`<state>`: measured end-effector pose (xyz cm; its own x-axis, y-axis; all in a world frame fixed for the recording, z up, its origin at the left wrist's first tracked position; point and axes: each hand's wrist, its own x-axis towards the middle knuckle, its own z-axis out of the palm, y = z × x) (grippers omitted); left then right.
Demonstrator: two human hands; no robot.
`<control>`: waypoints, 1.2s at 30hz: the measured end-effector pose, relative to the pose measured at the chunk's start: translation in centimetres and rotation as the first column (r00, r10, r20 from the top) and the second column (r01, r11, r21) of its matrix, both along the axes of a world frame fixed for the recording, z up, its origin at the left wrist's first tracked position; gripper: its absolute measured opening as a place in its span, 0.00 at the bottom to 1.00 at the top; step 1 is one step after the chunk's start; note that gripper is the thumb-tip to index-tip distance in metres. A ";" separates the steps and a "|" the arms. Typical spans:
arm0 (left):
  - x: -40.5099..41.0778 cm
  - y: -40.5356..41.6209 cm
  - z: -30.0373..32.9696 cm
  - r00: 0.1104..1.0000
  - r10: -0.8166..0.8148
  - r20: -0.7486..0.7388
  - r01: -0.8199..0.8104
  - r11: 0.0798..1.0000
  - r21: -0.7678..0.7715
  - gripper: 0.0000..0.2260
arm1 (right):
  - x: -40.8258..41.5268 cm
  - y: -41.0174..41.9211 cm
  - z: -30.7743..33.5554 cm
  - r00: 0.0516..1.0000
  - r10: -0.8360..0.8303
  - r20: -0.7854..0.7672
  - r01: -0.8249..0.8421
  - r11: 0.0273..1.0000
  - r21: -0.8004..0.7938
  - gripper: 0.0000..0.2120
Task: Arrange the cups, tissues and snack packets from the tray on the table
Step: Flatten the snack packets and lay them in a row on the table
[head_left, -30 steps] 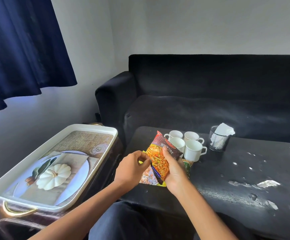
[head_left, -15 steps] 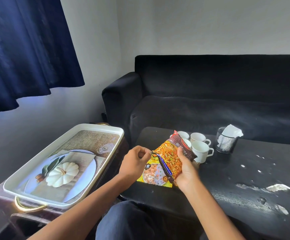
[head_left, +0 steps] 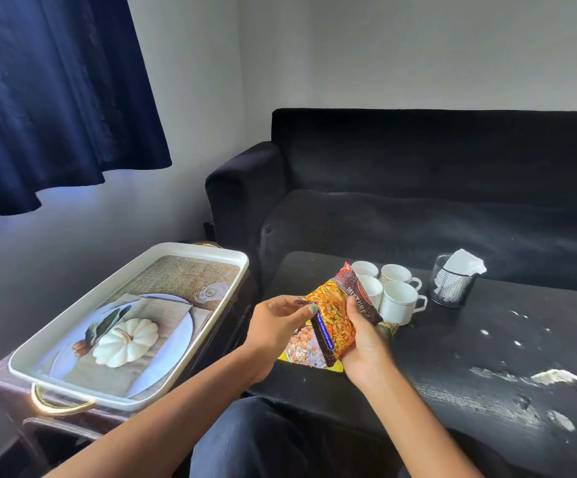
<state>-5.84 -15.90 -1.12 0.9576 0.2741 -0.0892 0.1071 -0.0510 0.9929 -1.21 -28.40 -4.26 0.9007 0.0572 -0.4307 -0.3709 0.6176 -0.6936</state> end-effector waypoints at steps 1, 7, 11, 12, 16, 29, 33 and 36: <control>0.0 -0.1 0.0 0.999 -0.036 -0.005 0.036 0.999 0.001 0.04 | 0.0 0.0 0.0 1.000 -0.006 0.002 0.006 1.000 0.006 0.29; 0.0 -0.7 -0.3 1.000 -0.005 0.022 0.005 1.000 -0.009 0.05 | -0.3 0.0 0.0 1.000 0.009 0.020 -0.010 1.000 0.028 0.28; 0.0 -0.8 -0.3 0.998 0.054 0.037 -0.055 0.998 0.010 0.05 | -0.5 0.3 0.1 0.999 0.028 0.043 -0.030 0.999 0.045 0.27; 0.0 -0.8 -0.2 0.997 0.057 0.042 -0.058 0.998 0.025 0.06 | -0.5 0.4 0.1 0.998 0.028 0.053 -0.030 0.998 0.050 0.27; 0.0 -0.5 0.0 0.998 0.037 0.052 -0.039 0.998 0.043 0.10 | -0.4 0.4 0.3 0.996 0.003 0.091 -0.008 0.998 0.056 0.29; 0.2 0.4 1.1 0.983 0.003 -0.183 -0.041 0.978 -0.206 0.10 | 0.1 -0.5 1.0 0.981 -0.091 0.170 0.083 0.995 0.053 0.28; 0.2 0.5 1.8 0.986 0.045 -0.160 -0.076 0.978 -0.194 0.06 | 0.1 -0.9 1.2 0.981 -0.101 0.168 0.090 0.994 0.067 0.27; 0.2 1.4 2.7 0.989 0.057 -0.139 -0.078 0.986 -0.148 0.02 | 0.1 -1.2 1.4 0.979 -0.127 0.157 0.118 0.991 0.065 0.25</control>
<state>-5.65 -14.50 1.54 0.9138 0.3112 -0.2611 0.2375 0.1122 0.9649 -1.09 -29.60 -2.82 0.9594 -0.0381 -0.2796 -0.1770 0.6905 -0.7013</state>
